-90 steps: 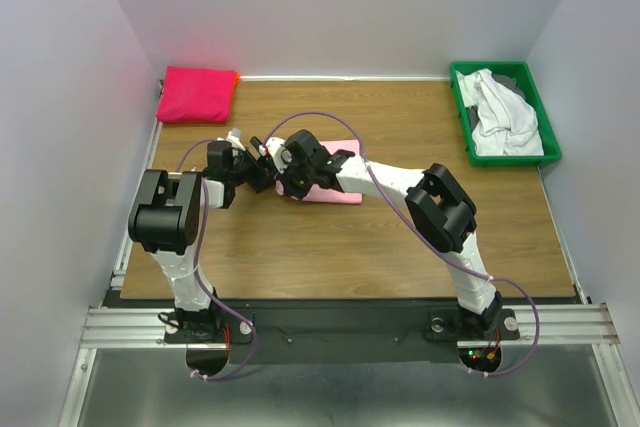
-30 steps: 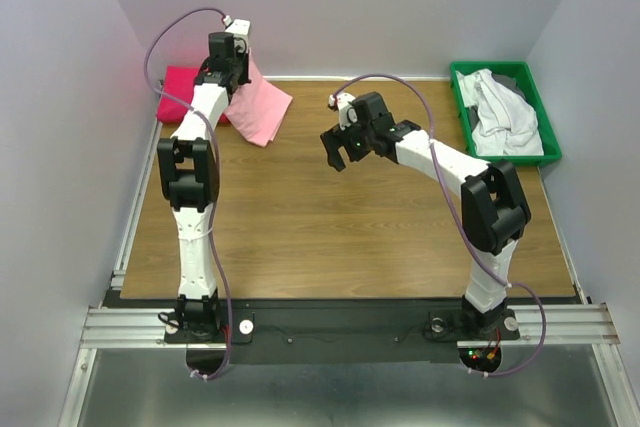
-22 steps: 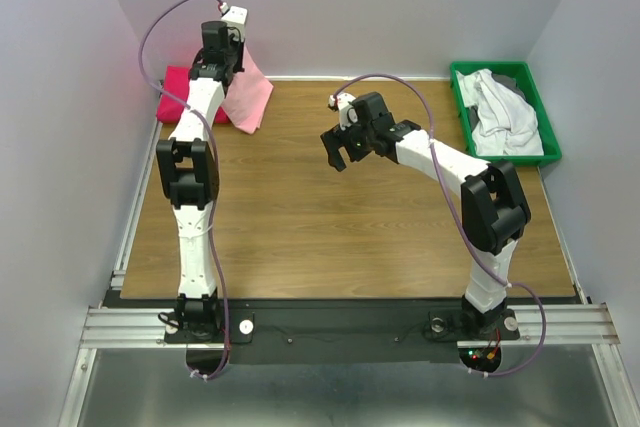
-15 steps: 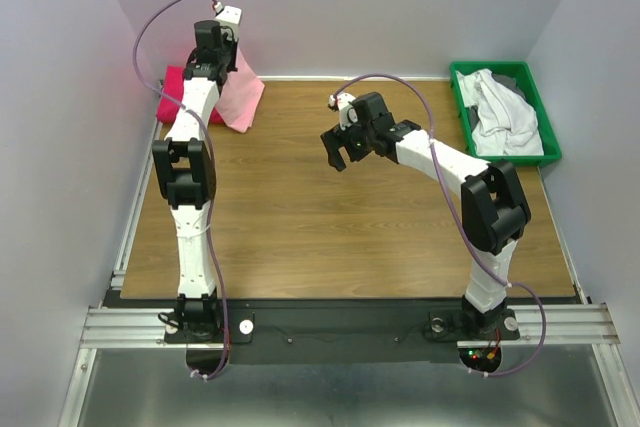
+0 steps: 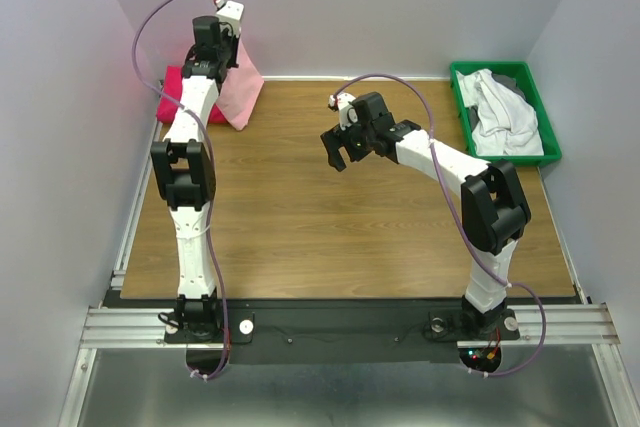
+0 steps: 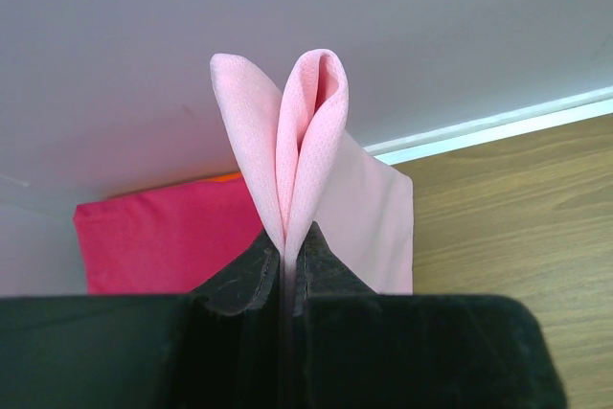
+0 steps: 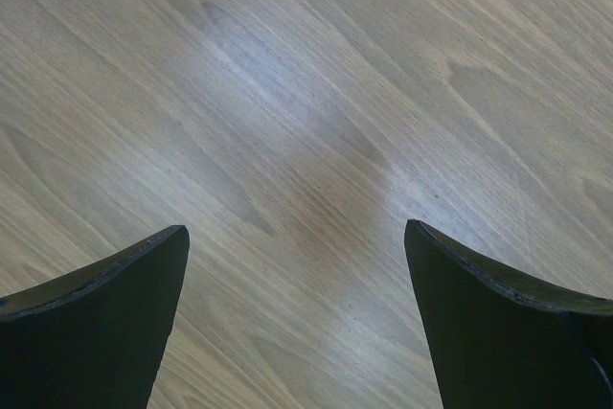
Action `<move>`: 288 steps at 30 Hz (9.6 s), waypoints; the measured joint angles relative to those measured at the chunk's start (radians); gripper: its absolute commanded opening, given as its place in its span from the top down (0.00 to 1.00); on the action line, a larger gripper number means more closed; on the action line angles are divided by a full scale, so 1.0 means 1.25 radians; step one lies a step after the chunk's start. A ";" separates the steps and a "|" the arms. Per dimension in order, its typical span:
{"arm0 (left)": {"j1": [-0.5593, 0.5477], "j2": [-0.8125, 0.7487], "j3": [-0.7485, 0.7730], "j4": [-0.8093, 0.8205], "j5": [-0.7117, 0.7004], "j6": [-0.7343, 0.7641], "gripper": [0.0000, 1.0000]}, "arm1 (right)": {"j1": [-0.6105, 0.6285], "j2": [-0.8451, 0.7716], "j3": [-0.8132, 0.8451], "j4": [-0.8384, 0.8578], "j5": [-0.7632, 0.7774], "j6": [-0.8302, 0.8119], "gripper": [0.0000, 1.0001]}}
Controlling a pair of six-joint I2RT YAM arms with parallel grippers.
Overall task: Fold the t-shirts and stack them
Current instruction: Neatly place the folded tshirt to the corner
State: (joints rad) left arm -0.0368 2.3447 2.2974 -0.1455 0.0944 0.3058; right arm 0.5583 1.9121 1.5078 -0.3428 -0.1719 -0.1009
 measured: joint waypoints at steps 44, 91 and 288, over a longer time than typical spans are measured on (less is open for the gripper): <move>0.099 0.007 0.016 0.025 0.045 0.065 1.00 | 0.000 0.027 0.002 -0.001 -0.001 0.001 0.00; 0.188 0.173 0.042 0.204 0.042 0.168 0.93 | 0.000 0.101 0.029 -0.021 -0.004 0.001 0.00; 0.252 -0.125 -0.084 0.251 0.063 0.660 0.17 | -0.073 0.014 0.022 -0.104 -0.009 0.024 0.00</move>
State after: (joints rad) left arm 0.2779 2.1887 2.1921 0.1680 0.1734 1.1305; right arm 0.4675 1.9293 1.5349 -0.4732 -0.1837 -0.0704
